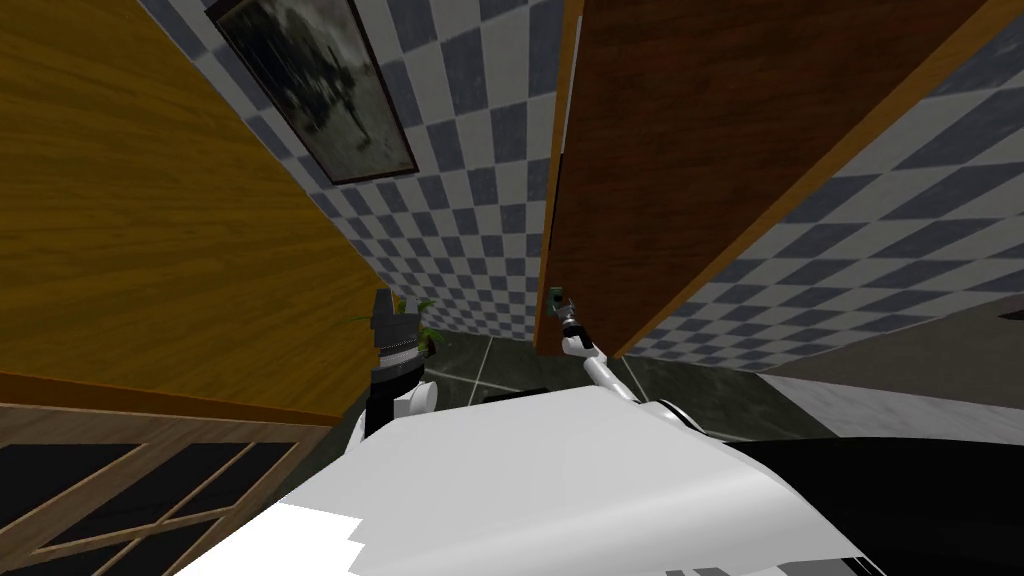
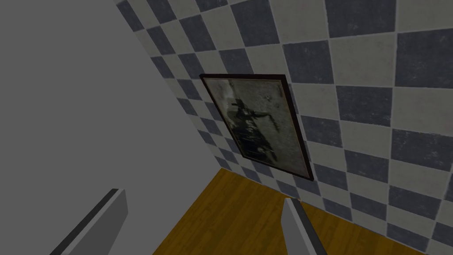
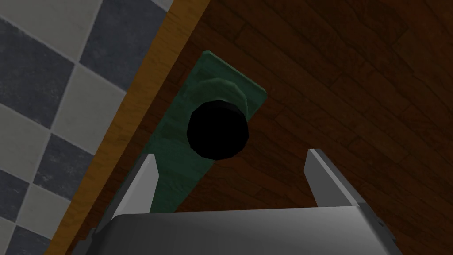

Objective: Pull the door open

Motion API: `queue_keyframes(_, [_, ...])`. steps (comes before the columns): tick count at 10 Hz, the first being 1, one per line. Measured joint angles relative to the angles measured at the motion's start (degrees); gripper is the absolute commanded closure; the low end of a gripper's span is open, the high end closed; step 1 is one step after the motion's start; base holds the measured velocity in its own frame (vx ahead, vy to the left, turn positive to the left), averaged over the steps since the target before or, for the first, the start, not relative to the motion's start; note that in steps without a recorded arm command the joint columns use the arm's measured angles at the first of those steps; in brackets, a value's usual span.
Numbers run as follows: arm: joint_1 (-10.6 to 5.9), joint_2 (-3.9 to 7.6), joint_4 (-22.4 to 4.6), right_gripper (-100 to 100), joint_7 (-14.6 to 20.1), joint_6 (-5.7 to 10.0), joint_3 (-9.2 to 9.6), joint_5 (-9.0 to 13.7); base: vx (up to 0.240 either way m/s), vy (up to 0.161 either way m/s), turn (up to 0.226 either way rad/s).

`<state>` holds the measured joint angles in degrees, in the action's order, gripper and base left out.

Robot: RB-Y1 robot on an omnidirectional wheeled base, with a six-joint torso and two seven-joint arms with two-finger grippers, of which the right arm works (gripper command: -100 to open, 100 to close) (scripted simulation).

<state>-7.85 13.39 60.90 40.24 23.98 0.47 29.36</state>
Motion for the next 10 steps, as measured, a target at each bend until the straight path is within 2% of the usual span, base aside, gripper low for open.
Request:
queue_keyframes(6, [1.28,-3.60,3.6,-100,9.5,-1.65,-0.15,8.3,-0.106,-0.058,0.084])
queue_keyframes(10, [1.70,-5.18,5.0,-100,14.3,-2.28,-0.11,12.3,-0.086,-0.033,0.053])
